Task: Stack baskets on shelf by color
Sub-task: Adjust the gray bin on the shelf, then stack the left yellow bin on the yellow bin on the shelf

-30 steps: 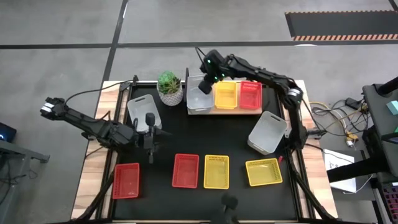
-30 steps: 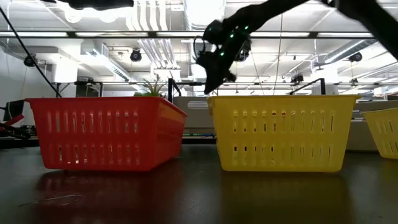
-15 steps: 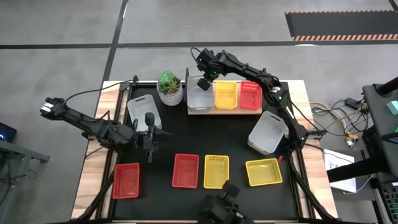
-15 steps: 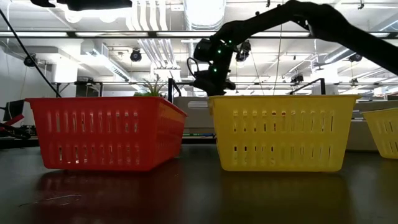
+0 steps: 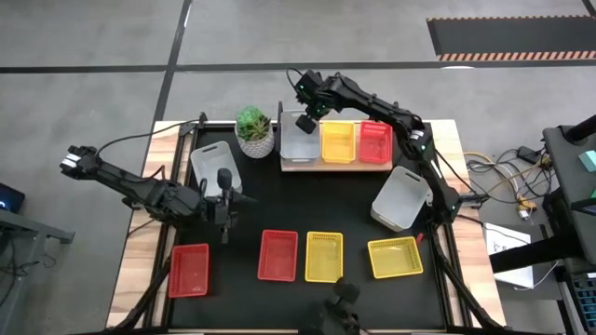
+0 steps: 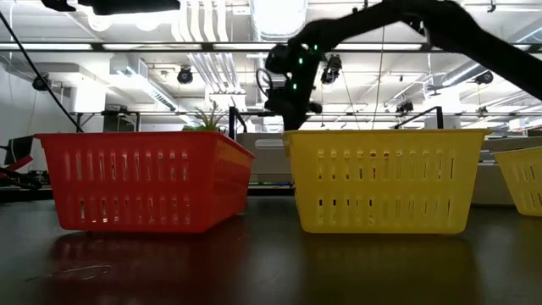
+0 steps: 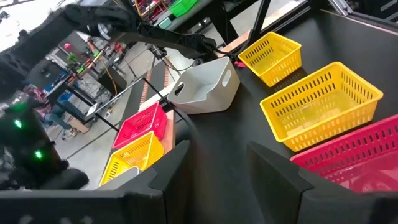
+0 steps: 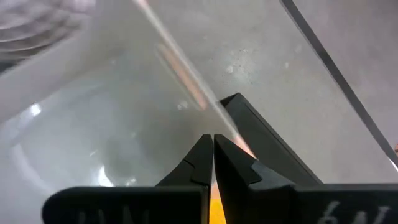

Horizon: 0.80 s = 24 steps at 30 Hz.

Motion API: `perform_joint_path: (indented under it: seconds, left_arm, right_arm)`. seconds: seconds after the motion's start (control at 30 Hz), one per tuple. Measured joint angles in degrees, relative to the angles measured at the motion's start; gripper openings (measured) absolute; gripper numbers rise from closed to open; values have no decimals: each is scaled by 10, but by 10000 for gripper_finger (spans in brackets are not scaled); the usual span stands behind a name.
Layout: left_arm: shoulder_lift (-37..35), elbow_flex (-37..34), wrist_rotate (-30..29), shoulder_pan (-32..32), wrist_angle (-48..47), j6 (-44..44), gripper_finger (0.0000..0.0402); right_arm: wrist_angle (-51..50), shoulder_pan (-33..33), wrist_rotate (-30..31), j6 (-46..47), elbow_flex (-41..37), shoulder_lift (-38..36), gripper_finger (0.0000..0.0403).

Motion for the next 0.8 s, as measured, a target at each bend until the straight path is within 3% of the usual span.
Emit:
perform_joint_path:
  seconds: [0.2, 0.4, 0.63, 0.8]
  left_arm:
    - [6, 0, 0, 0, 30, 32, 141]
    - [10, 4, 4, 0, 65, 46, 141]
    - [9, 4, 5, 0, 65, 19, 141]
    - [9, 4, 7, 0, 69, -26, 141]
  right_arm:
    - [-64, 73, -1, 11, -18, -64, 8]
    - [-46, 195, -2, 38, -110, -158, 8]
    - [174, 366, -2, 66, -336, -266, 8]
    - [311, 454, 0, 93, -478, -315, 8]
